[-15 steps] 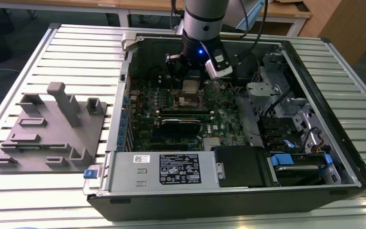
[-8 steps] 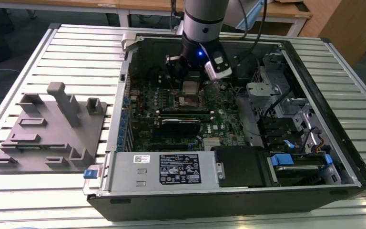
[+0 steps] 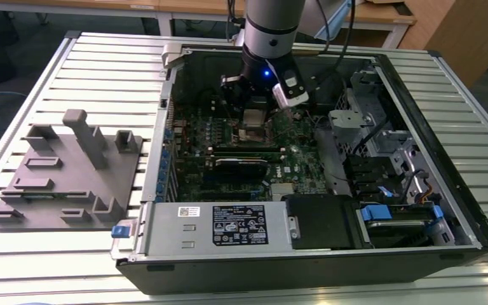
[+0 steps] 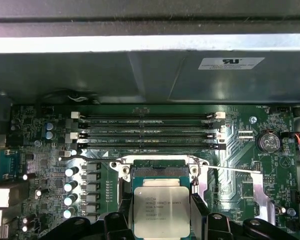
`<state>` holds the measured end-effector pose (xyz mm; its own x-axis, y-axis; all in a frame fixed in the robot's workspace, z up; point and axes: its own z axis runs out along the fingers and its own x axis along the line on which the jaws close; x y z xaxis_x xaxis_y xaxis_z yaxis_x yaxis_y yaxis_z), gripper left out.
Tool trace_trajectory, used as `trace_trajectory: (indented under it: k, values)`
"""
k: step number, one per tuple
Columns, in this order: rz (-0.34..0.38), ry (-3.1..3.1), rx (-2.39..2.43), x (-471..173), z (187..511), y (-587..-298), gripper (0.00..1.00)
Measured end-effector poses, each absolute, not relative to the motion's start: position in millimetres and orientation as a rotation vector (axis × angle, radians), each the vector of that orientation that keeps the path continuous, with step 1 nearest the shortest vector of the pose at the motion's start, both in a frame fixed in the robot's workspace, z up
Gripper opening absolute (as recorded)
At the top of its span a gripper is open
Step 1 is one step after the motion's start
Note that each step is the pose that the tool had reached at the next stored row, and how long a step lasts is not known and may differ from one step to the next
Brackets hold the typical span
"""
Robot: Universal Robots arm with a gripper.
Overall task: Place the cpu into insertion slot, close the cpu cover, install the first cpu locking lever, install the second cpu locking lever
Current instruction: 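Place the cpu into insertion slot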
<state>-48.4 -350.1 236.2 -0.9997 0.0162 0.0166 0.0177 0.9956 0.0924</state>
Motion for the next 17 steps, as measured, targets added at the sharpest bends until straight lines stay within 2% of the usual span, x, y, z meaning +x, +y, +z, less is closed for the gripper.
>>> trace_trajectory:
  k: [17]
  values:
    - [-0.145, -3.122, -0.026, -48.4, 229.3, -348.6, 0.54]
